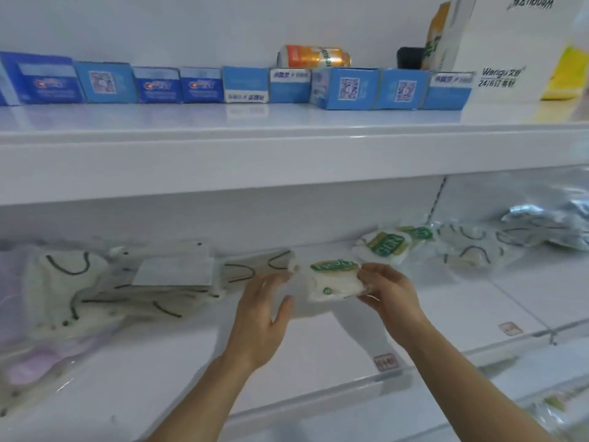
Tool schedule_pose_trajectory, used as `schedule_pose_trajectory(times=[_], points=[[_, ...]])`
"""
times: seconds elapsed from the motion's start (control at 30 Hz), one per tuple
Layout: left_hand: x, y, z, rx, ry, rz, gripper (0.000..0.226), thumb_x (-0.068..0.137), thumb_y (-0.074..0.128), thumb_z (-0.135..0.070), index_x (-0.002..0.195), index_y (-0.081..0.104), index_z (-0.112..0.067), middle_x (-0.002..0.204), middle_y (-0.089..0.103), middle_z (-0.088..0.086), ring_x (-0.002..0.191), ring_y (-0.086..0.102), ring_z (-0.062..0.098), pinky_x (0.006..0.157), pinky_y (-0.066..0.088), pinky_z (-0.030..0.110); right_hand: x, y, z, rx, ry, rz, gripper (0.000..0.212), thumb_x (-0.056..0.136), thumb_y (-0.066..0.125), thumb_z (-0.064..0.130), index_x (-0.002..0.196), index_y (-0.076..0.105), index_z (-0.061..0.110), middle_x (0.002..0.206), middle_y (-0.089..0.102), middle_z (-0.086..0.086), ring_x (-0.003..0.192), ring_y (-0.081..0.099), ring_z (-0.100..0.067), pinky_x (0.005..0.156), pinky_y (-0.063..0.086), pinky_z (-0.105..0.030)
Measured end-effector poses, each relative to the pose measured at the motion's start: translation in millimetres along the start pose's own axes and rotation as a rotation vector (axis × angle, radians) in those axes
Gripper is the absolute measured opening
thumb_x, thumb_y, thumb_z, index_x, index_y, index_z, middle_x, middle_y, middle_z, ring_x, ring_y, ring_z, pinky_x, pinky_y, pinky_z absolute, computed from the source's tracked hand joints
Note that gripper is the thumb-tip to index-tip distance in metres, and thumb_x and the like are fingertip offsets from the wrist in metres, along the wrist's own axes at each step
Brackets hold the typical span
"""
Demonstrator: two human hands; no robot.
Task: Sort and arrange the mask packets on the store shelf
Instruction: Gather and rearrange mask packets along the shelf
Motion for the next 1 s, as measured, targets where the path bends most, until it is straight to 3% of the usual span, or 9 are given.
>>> schedule_pose_trajectory(times=[0.13,0.23,0.27,0.33,0.47,0.67,0.83,0.9,1.0], points=[[-1,21,20,0.172,-0.12,0.022,0.046,0.09,0.043,-0.043,0.124,0.062,-0.019,0.13,0.055,-0.006,0.121,0.054,0.019,0.1,0.048,0.039,41,-29,23,-0.08,-0.167,-0.161,0.026,0.087,0.076,0.013,0.113,0.069,0.011,0.114,0.071,-0.015,0.105,0.069,-0.03,0.088,0.058,-0.038],[-2,32,29,0.354,-0.167,0.068,0.041,0.083,0.048,-0.036,0.114,0.068,-0.018,0.12,0.062,0.003,0.109,0.062,0.03,0.089,0.053,0.042,68,-40,22,-0.75,-0.241,-0.166,0.049,0.088,0.073,0.039,0.134,0.059,0.032,0.149,0.053,-0.008,0.132,0.052,-0.029,0.109,0.043,-0.046],[-2,33,29,0.403,-0.177,0.079,0.038,0.082,0.049,-0.034,0.111,0.069,-0.018,0.116,0.062,0.002,0.106,0.063,0.029,0.087,0.053,0.042,71,-40,17,-0.995,-0.277,-0.147,0.055,0.089,0.07,0.037,0.142,0.052,0.034,0.16,0.039,-0.006,0.144,0.039,-0.03,0.116,0.035,-0.048],[-2,35,28,0.475,-0.176,0.089,0.038,0.083,0.045,-0.036,0.108,0.068,-0.021,0.114,0.061,-0.001,0.105,0.062,0.025,0.087,0.052,0.041,67,-33,5,-1.21,-0.391,-0.128,0.063,0.088,0.067,0.03,0.147,0.045,0.034,0.167,0.022,-0.001,0.153,0.016,-0.032,0.117,0.027,-0.056],[-3,34,24,0.518,-0.203,0.114,0.046,0.084,0.038,-0.042,0.114,0.067,-0.023,0.119,0.059,-0.005,0.111,0.057,0.02,0.091,0.048,0.04,46,1,-22,-1.22,-0.651,-0.019,0.062,0.076,0.07,0.017,0.136,0.057,0.027,0.156,0.04,-0.007,0.149,0.022,-0.037,0.109,0.033,-0.066],[-13,7,25,0.519,-0.225,0.097,0.034,0.087,0.048,-0.031,0.112,0.07,-0.022,0.117,0.062,-0.008,0.107,0.06,0.015,0.084,0.052,0.033,25,74,-55,-1.21,-0.757,0.259,0.056,0.071,0.068,0.017,0.126,0.061,0.021,0.137,0.056,-0.006,0.135,0.043,-0.037,0.101,0.043,-0.057],[-38,-54,48,0.348,-0.388,-0.088,0.022,0.084,0.053,-0.029,0.097,0.071,-0.025,0.095,0.067,-0.01,0.085,0.064,0.01,0.076,0.055,0.031,12,150,-71,-1.205,-0.667,0.484,0.054,0.085,0.065,0.021,0.137,0.052,0.026,0.139,0.049,0.001,0.133,0.04,-0.023,0.105,0.039,-0.039],[-47,-80,60,0.29,-0.453,-0.136,0.008,0.086,0.062,-0.02,0.088,0.069,-0.021,0.079,0.065,-0.009,0.066,0.06,0.008,0.066,0.053,0.03,6,184,-77,-1.154,-0.705,0.555,0.054,0.086,0.063,0.013,0.138,0.052,0.023,0.138,0.05,0.001,0.129,0.044,-0.023,0.106,0.04,-0.035],[-55,-111,74,0.117,-0.555,-0.212,0.014,0.09,0.065,-0.007,0.078,0.066,-0.014,0.059,0.06,-0.008,0.051,0.054,0.01,0.055,0.044,0.019,0,236,-78,-1.051,-0.783,0.596,0.048,0.087,0.06,0.004,0.133,0.055,0.02,0.136,0.054,0.0,0.126,0.049,-0.021,0.103,0.042,-0.032]])
Point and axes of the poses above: each hand's wrist, its own x-axis towards the middle knuckle, its own y-axis out of the palm, z = x × y, the point moved 3 cm from there along x, towards the middle knuckle
